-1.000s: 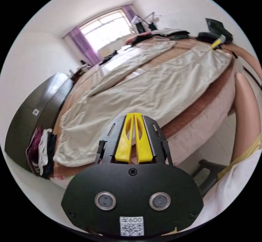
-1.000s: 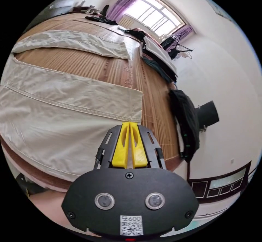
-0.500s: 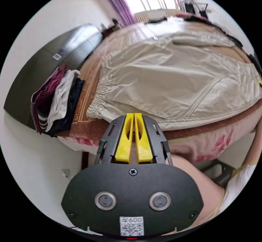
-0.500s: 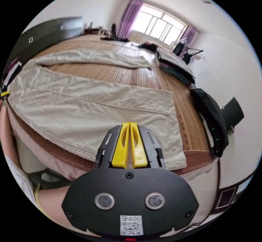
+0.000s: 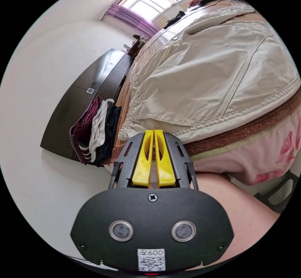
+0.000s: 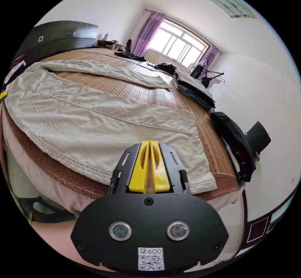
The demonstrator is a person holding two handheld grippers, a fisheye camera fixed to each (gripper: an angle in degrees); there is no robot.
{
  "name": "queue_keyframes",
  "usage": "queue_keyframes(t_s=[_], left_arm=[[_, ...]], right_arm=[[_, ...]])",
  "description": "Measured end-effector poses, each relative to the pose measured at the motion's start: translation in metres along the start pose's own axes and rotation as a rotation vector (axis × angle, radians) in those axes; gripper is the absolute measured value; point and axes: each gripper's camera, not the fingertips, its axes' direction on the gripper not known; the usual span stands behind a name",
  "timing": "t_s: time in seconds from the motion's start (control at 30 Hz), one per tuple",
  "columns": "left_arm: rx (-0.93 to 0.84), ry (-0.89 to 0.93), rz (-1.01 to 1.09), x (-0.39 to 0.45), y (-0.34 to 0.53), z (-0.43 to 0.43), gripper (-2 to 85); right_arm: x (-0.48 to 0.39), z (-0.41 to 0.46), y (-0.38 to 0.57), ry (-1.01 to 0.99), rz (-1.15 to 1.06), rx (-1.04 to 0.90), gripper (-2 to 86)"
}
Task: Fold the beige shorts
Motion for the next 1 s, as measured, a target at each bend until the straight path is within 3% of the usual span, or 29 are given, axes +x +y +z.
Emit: queue_keyframes(t_s=[0.13, 0.47, 0.8, 0.93, 1.0], left_arm=[[0.007, 0.007, -0.010, -0.011, -0.003, 0.001, 0.8], [0.014, -0.016, -0.003, -0.038, -0.020, -0.006, 0.8], [0.053, 0.023, -0.054, -0.082, -0.037, -0.023, 0.8], [0.067, 0.008, -0.061, -0.098, -0.050, -0.035, 0.8], [0.075, 0.001, -0.065, -0.105, -0.055, -0.040, 0.8]], right_arm=[[0.010, 0.005, 0.011, -0.058, 0.046, 0.011, -0.8], [-0.017, 0.034, 0.037, 0.064, -0.052, 0.003, -0.8], [-0.002, 0.067, 0.074, 0.030, -0.006, 0.031, -0.8], [-0.039, 0.046, 0.087, 0.236, -0.098, 0.216, -0.8], [-0.072, 0.033, 0.083, 0.157, -0.156, 0.263, -0.8]])
